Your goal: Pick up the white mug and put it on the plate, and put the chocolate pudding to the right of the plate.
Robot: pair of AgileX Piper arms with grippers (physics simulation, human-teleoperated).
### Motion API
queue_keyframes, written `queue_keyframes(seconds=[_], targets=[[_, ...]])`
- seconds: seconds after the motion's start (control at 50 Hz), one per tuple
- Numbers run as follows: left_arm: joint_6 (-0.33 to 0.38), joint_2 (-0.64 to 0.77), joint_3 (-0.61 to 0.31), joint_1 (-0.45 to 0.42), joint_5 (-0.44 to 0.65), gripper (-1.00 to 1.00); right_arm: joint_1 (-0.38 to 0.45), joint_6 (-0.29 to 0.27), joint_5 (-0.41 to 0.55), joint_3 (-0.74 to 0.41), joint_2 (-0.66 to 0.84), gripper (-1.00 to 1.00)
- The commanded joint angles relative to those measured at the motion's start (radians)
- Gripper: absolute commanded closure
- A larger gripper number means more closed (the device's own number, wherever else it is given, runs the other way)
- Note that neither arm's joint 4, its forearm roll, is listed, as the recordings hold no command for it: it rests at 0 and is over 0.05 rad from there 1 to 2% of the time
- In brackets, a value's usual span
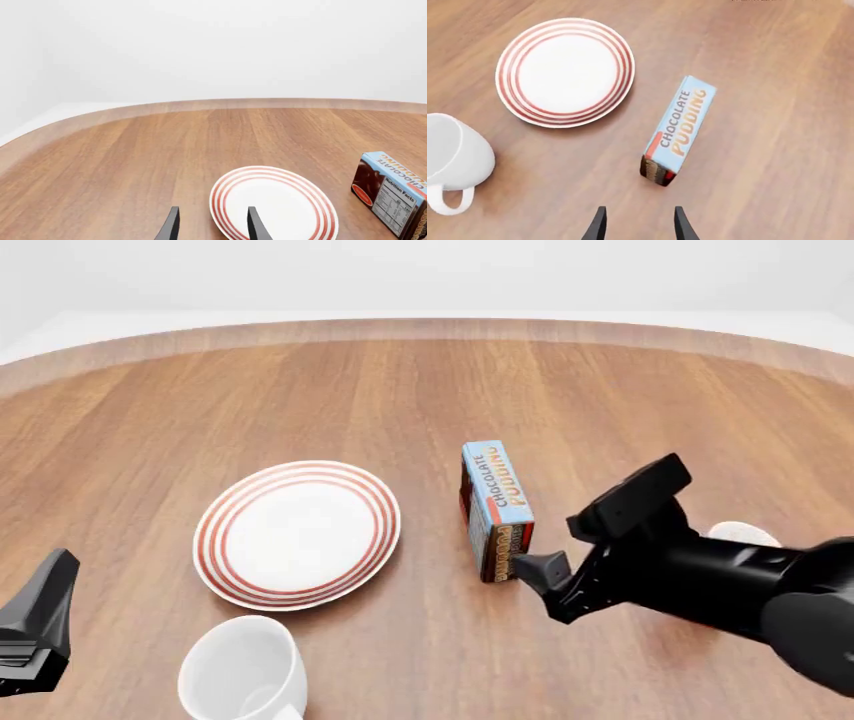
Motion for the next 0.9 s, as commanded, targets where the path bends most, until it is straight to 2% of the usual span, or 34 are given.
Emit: queue_keyframes(seconds=[0.02,0.62,0.9], targets=[[0.000,0.000,0.000,0.000,0.000,-1.00,0.050,-0.008,-0.001,-0.008,0.022,-1.00],[0.000,0.000,0.000,0.000,0.000,-1.00,0.197,0.033,-0.026,-0.043,0.134,-1.00],[0.000,0.000,0.000,0.000,0.000,-1.00,0.233,0.030,-0.024,-0.044,0.166,-1.00]])
